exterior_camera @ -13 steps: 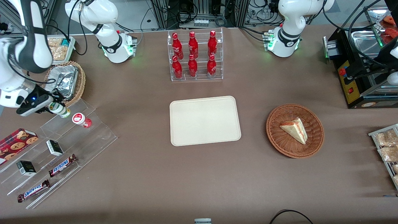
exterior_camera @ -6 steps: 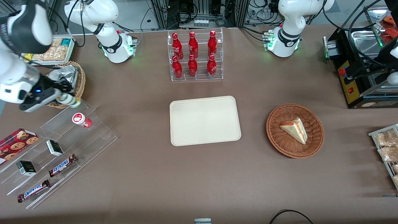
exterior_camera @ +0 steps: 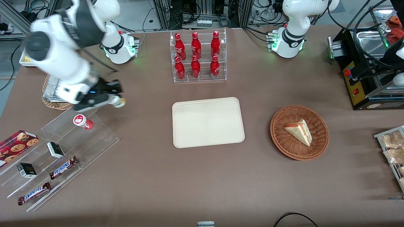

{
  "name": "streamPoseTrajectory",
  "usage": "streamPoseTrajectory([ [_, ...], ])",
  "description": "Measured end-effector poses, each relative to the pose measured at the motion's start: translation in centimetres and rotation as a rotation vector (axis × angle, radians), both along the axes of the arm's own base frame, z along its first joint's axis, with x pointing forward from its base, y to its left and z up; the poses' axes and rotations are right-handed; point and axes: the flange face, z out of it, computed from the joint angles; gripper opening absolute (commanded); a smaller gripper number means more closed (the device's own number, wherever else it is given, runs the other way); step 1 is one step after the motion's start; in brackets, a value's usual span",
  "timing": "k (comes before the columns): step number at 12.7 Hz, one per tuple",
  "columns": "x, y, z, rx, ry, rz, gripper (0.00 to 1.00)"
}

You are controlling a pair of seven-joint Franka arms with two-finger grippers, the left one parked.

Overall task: Place green gum on tray
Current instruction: 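Carry the gum tub with the right gripper over the cream tray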

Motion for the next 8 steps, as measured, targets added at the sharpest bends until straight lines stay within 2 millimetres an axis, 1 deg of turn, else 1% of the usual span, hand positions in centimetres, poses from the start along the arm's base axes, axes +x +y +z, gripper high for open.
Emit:
streamPoseTrajectory([
  [2,0.4,7.5,-1.5,-0.009,-0.008,-0.103,0.00],
  [3,0.4,11.0,-2.8,-0.011,-0.013,-0.145,0.00],
  [4,0.3,14.0,-4.5,-0.009,-0.020,-0.180,0.00],
  [5,0.1,16.7,-6.5,-0.007,-0.026,-0.216,0.00],
  [6,-0.2,18.9,-8.7,-0.005,-0.031,-0.249,0.00],
  [8,-0.9,22.5,-13.2,0.007,-0.049,-0.292,0.00],
])
